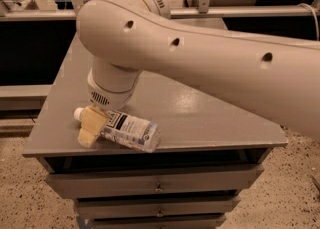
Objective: Place blue plastic bottle upright
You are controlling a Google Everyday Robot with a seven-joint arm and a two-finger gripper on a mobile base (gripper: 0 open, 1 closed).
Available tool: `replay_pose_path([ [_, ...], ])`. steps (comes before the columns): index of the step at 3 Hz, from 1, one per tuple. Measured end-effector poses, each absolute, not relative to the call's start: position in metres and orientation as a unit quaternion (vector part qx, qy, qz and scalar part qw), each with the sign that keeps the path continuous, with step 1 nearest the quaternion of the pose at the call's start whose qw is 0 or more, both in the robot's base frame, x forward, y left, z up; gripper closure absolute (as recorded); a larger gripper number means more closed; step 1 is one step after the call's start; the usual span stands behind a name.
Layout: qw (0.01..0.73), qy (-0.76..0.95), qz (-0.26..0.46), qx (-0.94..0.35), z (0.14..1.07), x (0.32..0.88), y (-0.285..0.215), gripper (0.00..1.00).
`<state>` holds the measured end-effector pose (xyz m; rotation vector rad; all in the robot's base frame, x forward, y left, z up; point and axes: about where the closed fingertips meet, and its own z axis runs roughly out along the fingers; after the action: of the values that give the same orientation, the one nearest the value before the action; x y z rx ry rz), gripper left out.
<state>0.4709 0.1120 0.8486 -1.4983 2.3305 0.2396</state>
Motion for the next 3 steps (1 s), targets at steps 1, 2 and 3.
replay_pose_path([
  [1,0.183,0.823,0.074,-0.533,0.848,0.474,0.107,0.41],
  [2,0.191,0.818,0.067,-0.539,0.854,0.479,0.104,0.72],
  [3,0.208,0.804,0.068,-0.553,0.871,0.491,0.106,0.94],
])
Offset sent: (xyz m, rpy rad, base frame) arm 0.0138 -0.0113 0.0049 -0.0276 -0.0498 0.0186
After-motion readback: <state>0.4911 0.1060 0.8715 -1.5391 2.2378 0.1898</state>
